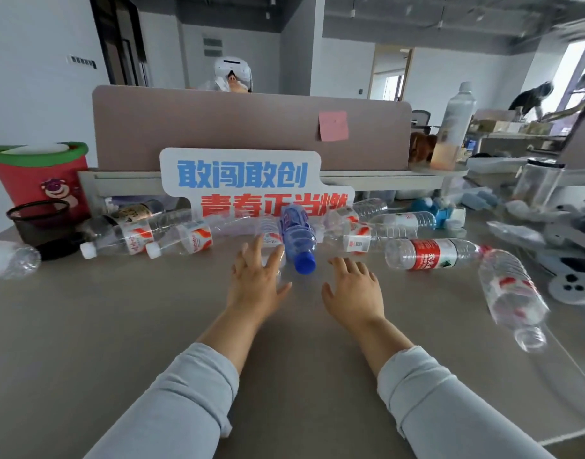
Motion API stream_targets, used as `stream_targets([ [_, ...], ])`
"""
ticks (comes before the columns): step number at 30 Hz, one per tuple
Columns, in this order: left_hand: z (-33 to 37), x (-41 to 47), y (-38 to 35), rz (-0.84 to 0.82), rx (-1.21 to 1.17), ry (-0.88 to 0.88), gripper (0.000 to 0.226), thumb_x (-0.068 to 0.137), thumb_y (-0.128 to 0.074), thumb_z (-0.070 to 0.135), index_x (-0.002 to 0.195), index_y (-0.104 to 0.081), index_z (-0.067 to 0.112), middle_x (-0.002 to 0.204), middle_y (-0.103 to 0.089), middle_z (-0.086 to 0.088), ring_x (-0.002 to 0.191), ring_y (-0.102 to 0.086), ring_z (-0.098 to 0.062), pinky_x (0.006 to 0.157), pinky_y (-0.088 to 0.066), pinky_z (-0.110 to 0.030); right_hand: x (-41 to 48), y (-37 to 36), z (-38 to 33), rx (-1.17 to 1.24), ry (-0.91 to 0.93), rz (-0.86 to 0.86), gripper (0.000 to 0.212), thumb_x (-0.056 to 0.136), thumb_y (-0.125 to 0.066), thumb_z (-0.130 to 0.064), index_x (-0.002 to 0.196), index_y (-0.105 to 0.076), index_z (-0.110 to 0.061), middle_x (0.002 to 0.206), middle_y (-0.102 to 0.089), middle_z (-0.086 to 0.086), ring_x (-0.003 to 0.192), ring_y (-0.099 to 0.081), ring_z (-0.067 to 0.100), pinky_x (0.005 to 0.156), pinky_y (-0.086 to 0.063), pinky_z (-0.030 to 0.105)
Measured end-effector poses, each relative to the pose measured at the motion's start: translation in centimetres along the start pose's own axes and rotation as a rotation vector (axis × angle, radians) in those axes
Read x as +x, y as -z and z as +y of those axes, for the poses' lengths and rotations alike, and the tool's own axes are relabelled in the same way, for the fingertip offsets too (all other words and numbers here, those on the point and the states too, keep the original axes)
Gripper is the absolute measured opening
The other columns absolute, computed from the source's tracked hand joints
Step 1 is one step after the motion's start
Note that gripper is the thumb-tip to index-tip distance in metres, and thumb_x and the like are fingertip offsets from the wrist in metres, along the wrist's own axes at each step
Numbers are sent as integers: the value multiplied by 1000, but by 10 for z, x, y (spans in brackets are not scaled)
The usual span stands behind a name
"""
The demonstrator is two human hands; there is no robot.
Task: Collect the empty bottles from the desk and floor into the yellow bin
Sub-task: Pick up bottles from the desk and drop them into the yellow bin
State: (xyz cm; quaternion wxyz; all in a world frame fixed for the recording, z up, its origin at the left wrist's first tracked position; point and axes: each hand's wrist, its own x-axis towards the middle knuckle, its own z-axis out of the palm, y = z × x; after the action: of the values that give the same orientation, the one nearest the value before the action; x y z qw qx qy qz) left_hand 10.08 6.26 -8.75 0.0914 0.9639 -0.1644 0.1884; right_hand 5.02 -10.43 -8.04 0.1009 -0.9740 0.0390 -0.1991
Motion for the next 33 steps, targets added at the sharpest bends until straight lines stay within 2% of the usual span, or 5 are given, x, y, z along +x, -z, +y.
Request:
stream_targets([
  [9, -11, 22, -7, -104, -111, 16, 65, 92, -55, 31, 146, -20, 32, 157, 4, -6, 121, -49, -31, 95, -44, -38, 28, -15, -4, 28, 38, 37, 49, 89, -54, -32, 133, -37, -18, 138, -45, 3, 125, -44, 25, 102, -36, 34],
  [20, -32, -3, 23, 322, -109, -138, 62, 61, -81, 6, 119, -62, 16, 133, -51, -18, 75, -69, -30, 50, -54, -32, 46, -29, -26, 45, 90, 17, 66, 82, -63, -36, 137, -29, -22, 146, -29, 5, 124, -43, 28, 98, -45, 37],
  [25, -49, -14, 30, 380, -117, -152, 53, 60, -76, 2, 108, -59, 17, 124, -56, -15, 66, -67, -23, 45, -49, -27, 54, -37, -37, 52, 42, -14, 54, 87, -61, -23, 133, -33, -19, 145, -24, 8, 115, -51, 32, 83, -53, 39],
  [29, -57, -27, 37, 442, -89, -174, 50, 60, -76, 0, 99, -48, 17, 118, -61, -15, 69, -68, -25, 43, -46, -25, 52, -34, -41, 79, 52, 113, 48, 85, -61, -21, 128, -42, -13, 138, -36, 13, 116, -48, 33, 83, -53, 40],
  [33, -67, -40, 50, 535, -51, -164, 50, 61, -76, 2, 97, -46, 18, 117, -62, -12, 76, -68, -28, 46, -49, -27, 44, -20, -63, 215, 217, 421, 48, 64, -77, -9, 103, -49, -6, 107, -56, 24, 89, -59, 41, 54, -54, 38],
])
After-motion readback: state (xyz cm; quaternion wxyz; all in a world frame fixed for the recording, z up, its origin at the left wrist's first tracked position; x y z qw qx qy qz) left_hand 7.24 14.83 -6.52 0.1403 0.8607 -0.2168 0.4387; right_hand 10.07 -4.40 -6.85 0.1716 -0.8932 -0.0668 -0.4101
